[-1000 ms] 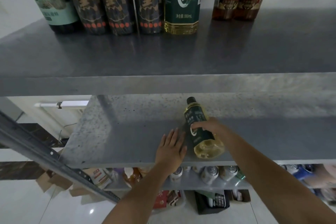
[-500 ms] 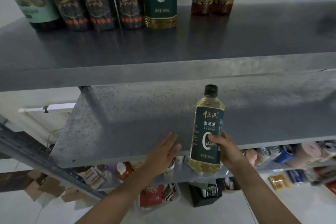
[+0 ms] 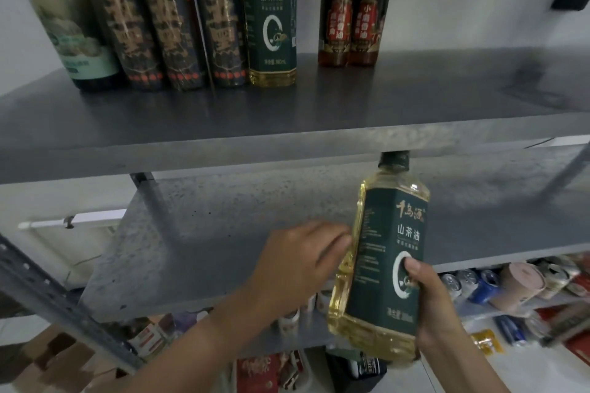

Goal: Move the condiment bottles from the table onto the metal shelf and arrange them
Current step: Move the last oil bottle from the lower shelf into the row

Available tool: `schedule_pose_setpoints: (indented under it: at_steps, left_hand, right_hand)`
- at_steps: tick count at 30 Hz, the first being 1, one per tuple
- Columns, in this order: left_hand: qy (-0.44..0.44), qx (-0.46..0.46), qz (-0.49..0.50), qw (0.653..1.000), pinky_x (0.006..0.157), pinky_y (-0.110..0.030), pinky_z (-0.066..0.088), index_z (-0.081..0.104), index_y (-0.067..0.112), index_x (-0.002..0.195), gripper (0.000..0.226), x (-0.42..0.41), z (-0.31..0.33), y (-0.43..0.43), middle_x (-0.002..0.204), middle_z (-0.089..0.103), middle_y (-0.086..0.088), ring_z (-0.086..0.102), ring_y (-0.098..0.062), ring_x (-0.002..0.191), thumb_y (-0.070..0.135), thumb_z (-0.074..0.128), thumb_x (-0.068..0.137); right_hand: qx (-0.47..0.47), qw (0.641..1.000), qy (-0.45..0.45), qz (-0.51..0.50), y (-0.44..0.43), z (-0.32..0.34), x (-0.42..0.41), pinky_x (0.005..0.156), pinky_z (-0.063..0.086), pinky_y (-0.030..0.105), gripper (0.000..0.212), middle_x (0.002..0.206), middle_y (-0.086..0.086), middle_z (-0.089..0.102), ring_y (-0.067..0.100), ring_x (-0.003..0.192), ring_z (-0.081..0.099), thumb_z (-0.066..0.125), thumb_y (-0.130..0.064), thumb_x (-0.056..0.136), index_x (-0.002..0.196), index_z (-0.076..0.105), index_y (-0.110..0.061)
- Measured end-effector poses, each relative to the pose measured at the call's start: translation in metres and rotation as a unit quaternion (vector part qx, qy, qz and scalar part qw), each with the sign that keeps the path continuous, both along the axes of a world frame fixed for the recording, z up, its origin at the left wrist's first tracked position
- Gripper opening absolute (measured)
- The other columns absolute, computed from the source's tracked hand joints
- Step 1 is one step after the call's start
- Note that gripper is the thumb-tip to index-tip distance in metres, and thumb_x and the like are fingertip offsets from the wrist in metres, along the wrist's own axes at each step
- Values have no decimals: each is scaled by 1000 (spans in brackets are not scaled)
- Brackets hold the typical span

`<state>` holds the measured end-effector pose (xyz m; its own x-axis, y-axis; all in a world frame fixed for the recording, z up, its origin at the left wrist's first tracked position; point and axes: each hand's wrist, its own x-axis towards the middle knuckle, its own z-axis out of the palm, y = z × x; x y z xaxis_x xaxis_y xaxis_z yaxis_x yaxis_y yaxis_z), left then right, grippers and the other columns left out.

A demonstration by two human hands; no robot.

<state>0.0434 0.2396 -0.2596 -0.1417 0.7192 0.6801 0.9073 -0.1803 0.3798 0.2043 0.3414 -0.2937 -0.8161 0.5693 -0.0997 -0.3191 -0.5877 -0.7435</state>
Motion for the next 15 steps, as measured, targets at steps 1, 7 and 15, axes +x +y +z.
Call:
schedule_pose_setpoints:
  at_steps: [1,7,15]
  left_hand:
    - [79,76,24,994,67,-35,56,68,12,105,28,-3,8,0,99,71,-3,66,-14,86,27,46,98]
    - [367,15,300,880,110,-48,32,43,7,139,77,-48,57,22,134,53,-20,49,-34,126,58,56,83]
    - [394,60,382,834,98,-41,36,49,8,127,62,-53,49,50,119,60,-14,58,-30,110,51,57,84]
  right_hand:
    - [-8,1000,-1,-2,-2,-2,2,58,59,40,75,78,19,70,31,64,69,94,-35,16,83,75,-7]
    - [95,995,-6,-32,-11,9,19,53,57,35,66,77,17,71,30,65,70,92,-30,16,79,76,-15]
    - [270,961,40,-48,0,62,23,62,57,31,39,79,6,73,23,71,70,66,-17,46,84,73,-22]
